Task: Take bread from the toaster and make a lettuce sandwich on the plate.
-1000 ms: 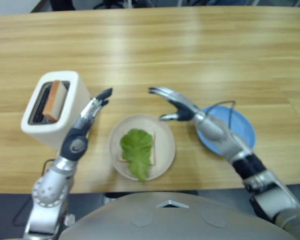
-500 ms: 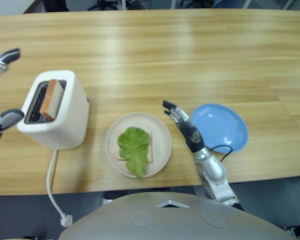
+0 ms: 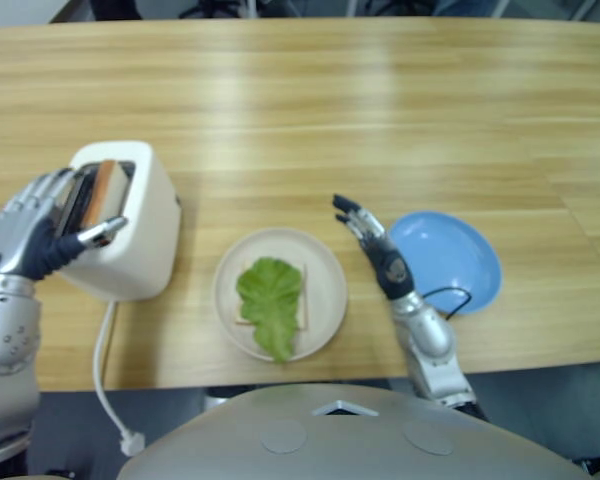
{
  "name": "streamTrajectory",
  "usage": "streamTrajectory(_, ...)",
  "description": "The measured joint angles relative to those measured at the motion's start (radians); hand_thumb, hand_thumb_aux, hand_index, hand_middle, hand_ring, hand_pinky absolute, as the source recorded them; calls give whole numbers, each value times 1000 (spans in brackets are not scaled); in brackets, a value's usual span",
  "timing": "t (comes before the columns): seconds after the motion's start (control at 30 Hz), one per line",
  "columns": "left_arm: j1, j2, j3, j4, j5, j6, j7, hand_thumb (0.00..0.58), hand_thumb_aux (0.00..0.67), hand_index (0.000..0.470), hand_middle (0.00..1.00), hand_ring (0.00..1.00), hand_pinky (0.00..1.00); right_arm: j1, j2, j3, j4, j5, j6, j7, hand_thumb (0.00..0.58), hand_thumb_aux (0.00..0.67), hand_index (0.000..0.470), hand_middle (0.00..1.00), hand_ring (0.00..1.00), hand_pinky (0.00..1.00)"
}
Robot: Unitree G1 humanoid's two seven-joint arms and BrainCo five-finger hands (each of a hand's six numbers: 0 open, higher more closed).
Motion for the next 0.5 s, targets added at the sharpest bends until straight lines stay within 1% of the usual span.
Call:
streamTrajectory(0.2,-37,-15,-41,44,94,55,41,0,0,0,0,0,0,7,10,-13,4,-3,-7,4,0,0,0,0,0,0)
streamTrajectory(0.33,-38,-20,-51,65,131,80,59,0,0,0,0,0,0,7,13,-28,21,-8,-15,8,0,0,0,0,0,0)
streamTrajectory(0.37,-38,-20,-52,65,138,87,65,31,18,13,0,0,0,7,13,-31,24,-8,-16,9,0,0,0,0,0,0)
streamTrajectory(0.4,-38,-20,-51,65,144,93,69,120,74,51,0,0,0,7,14,-31,24,-9,-19,11,0,0,0,0,0,0)
streamTrajectory(0.43,-39,-20,-51,65,150,96,73,190,121,83,0,0,0,7,16,-31,24,-9,-21,13,0,0,0,0,0,0)
streamTrajectory(0.5,-39,-21,-51,65,154,101,80,194,123,85,0,0,0,7,17,-32,24,-9,-23,16,0,0,0,0,0,0)
